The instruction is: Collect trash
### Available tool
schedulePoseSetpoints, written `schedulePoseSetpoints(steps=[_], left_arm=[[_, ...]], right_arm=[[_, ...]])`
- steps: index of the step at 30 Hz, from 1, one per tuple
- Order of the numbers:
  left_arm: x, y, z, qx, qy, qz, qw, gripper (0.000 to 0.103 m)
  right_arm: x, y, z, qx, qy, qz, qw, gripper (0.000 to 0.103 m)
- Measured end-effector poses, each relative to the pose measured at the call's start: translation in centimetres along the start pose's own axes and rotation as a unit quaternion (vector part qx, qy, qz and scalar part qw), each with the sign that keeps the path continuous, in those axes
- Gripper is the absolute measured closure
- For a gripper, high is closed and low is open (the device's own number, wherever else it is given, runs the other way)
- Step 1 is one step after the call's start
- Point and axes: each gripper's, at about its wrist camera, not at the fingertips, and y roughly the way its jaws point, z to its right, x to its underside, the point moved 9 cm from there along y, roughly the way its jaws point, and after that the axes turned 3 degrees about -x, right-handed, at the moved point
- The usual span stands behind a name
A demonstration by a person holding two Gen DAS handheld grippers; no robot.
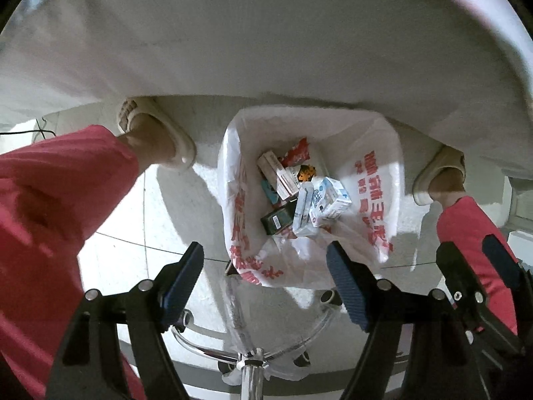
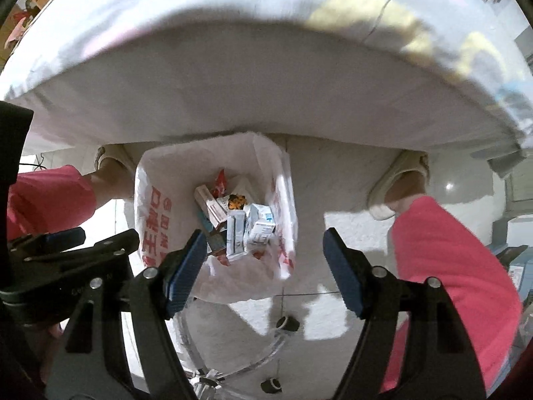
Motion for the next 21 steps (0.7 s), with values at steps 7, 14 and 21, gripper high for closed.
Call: schedulePoseSetpoints(steps=[7, 14, 21], left_arm=[[1.6, -4.9, -0.3, -0.008, 0.01, 0.059, 0.9982, 0.029], [3.7, -11.2, -0.5, -0.007, 0.019, 0.131, 0.9912, 0.029], [5.5, -19.6, -0.6, 0.01, 0.011, 0.23, 0.9731, 0.029]], right_arm=[[1.2, -4.4, 0.0, -0.008, 0.005, 0.033, 0.999, 0.032], [2.5, -11.3, -0.3, 0.001, 0.01, 0.114, 0.993, 0.032], [3.1, -19.7, -0.8, -0.024, 0.021, 0.203, 0.979, 0.032]])
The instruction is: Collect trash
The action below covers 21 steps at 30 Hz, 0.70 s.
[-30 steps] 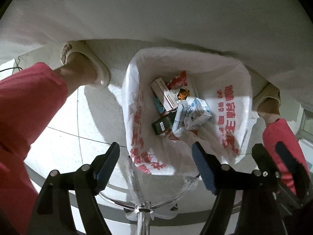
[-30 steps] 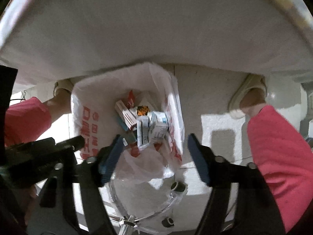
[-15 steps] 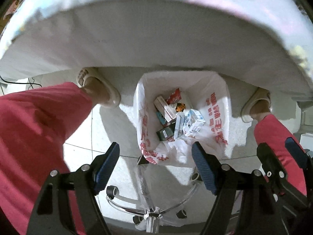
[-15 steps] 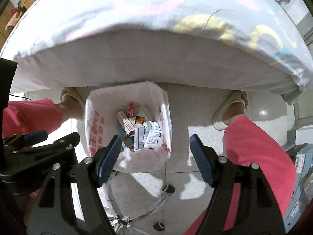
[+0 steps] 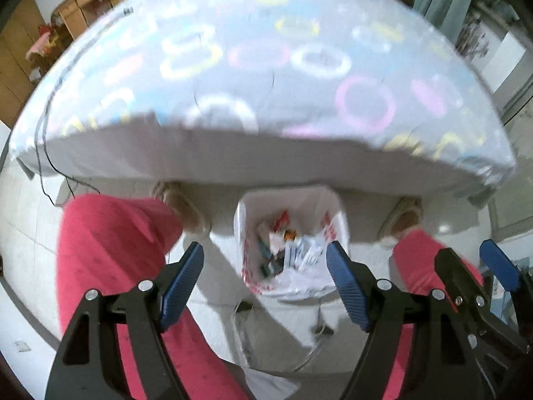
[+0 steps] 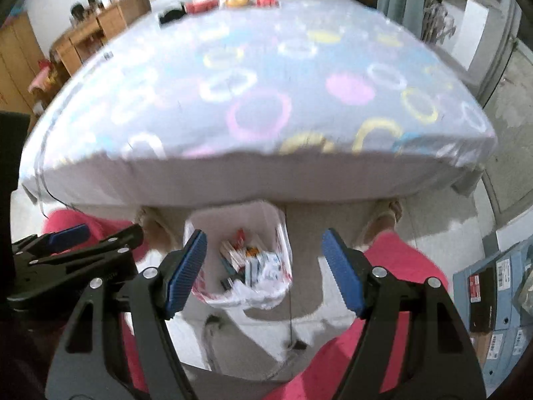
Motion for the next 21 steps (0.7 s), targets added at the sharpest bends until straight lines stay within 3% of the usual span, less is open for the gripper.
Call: schedulePoseSetpoints(steps=[5, 10, 15, 21], left_arm=[[-2.2, -7.7, 0.2, 0.006, -0.002, 0.097, 0.9952, 0.026], [-3.9, -16.2, 0.2, 0.003, -0.005, 0.202, 0.9794, 0.018], [-4.1, -22.4, -0.4, 0.011, -0.014, 0.27, 0.9626, 0.011], [-3.7, -26.4, -0.4, 0.0, -0.01, 0.307, 0.9516, 0.011]], right_arm=[[-2.5, -7.4, -0.5, 0.007, -0.004, 0.09, 0.996, 0.032], [-4.9, -15.2, -0.4, 0.028, -0.011, 0.189, 0.981, 0.024], [-5.7, -21.2, 0.3, 0.02, -0.004, 0.26, 0.965, 0.016], [-5.5, -25.3, 0.4, 0.031, -0.006, 0.299, 0.954, 0.015]])
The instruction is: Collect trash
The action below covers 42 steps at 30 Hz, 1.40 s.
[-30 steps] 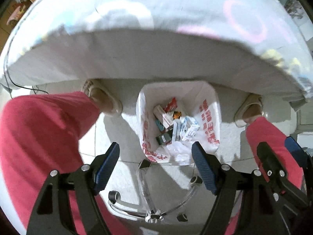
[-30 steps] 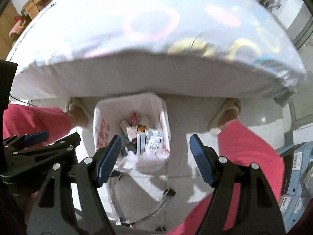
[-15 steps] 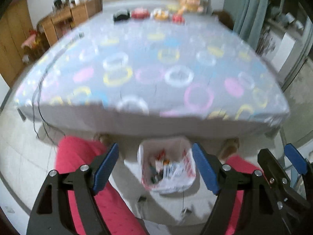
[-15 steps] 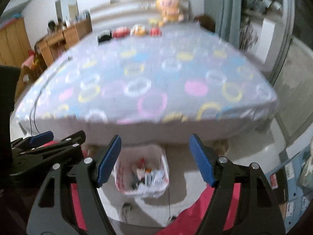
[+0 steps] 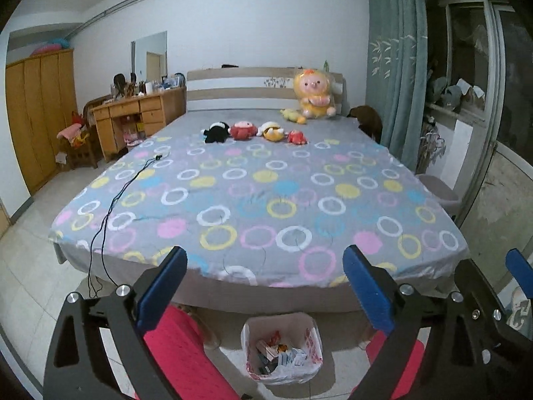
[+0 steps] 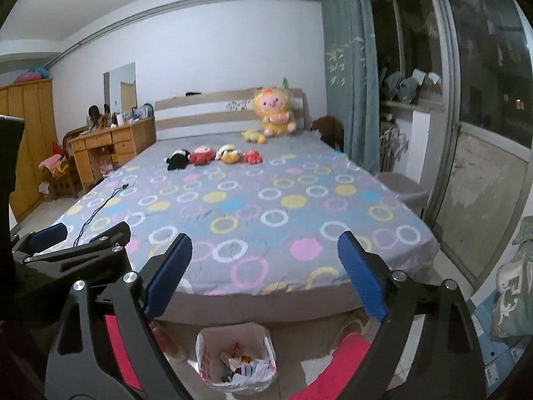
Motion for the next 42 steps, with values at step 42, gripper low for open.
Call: schedulePoseSetpoints(steps=[42], left_arm=[[0.2, -1.7, -0.9, -0.006, 0.003, 0.005, 1.0, 0.008]], right_arm=[[-0.5, -1.9, -0.2, 0.025, -0.007, 0.011, 1.0, 0.013]])
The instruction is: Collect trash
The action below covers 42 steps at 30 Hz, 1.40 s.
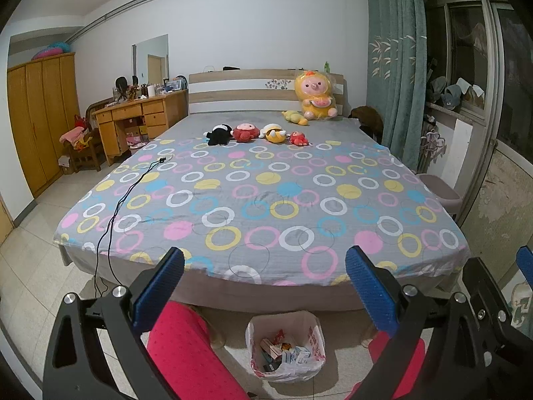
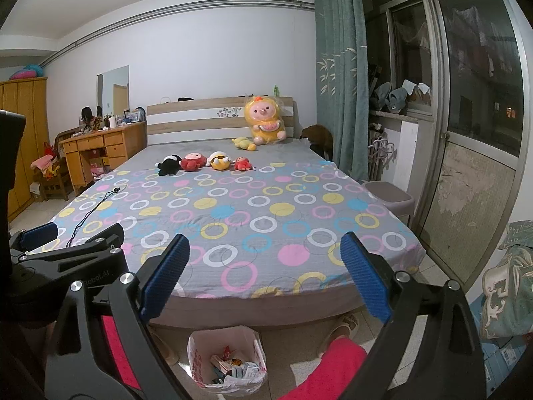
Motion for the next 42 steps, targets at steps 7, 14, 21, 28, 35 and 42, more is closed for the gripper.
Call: schedulePoseSetpoints(steps=[7, 14, 21, 28, 35, 42], left_arm=[[0.44, -0.01, -0.01, 0.003, 0.001, -0.002, 1.0, 0.008], [0.27, 0.05, 0.0, 0.003, 0.0, -0.003, 1.0, 0.008], [0.28, 0.02, -0.16, 0.004, 0.002, -0.002, 1.0, 0.008], [0.1, 0.05, -0.08, 0.003, 0.0, -0.003, 1.0, 0.008], [0.15, 0.05, 0.0, 0.001, 0.0, -0.002, 1.0, 0.008], [0.22, 0.04, 0.03, 0.0, 0.0, -0.003, 1.0, 0.008]], right_arm=[[0.02, -0.01, -0.12, 0.001, 0.0, 0.0, 1.0, 0.013], [0.02, -0.05, -0.24, 0.001, 0.001, 0.0, 1.0, 0.013], [0.0, -0.06, -0.25, 0.001, -0.001, 0.0, 1.0, 0.013], [-0.05, -0.08, -0.38, 0.0, -0.001, 0.0, 1.0, 0.013], [-0.09, -0.15, -0.63, 0.0, -0.001, -0.001, 1.0, 0.013], [-0.22, -0.06, -0.83, -0.003, -0.001, -0.002, 1.0, 0.013]])
